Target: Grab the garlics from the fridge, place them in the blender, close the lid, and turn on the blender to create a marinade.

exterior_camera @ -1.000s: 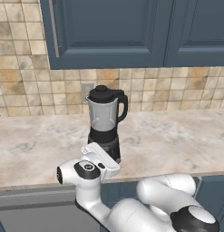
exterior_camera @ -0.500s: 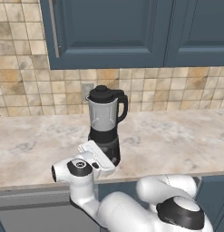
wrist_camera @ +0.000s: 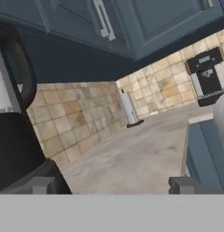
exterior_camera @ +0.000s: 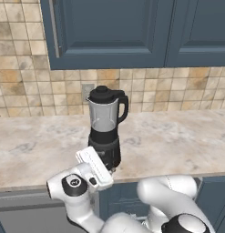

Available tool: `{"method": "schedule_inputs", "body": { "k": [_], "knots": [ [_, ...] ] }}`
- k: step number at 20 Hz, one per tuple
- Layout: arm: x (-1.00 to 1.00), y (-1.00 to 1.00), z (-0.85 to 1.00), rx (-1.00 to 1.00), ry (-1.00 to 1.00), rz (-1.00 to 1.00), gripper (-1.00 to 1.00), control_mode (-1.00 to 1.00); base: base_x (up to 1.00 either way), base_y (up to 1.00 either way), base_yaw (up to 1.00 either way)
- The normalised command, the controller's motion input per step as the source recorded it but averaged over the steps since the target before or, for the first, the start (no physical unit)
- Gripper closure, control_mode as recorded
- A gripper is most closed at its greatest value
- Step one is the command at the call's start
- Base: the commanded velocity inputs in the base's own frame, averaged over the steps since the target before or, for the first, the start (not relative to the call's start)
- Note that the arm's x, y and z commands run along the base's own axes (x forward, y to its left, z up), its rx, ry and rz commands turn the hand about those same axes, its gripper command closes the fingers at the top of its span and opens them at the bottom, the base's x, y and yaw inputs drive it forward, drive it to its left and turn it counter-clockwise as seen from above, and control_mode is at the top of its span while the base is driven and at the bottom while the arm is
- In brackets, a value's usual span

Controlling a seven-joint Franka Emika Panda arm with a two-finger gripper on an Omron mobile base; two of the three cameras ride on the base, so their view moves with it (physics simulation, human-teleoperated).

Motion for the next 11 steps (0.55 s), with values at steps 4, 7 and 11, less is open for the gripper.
{"method": "schedule_inputs", "body": {
  "k": [4,7,11],
  "knots": [
    [-0.91,-0.03,0.37,0.06,-0.27,0.00,-1.00,-1.00,0.00,0.00,0.00],
    [-0.88,-0.06,0.58,0.04,-0.28,0.00,-1.00,-1.00,0.00,0.00,0.00],
    [-0.62,-0.16,0.80,0.00,-0.25,0.00,-1.00,-1.00,0.00,0.00,0.00]
  ]
}}
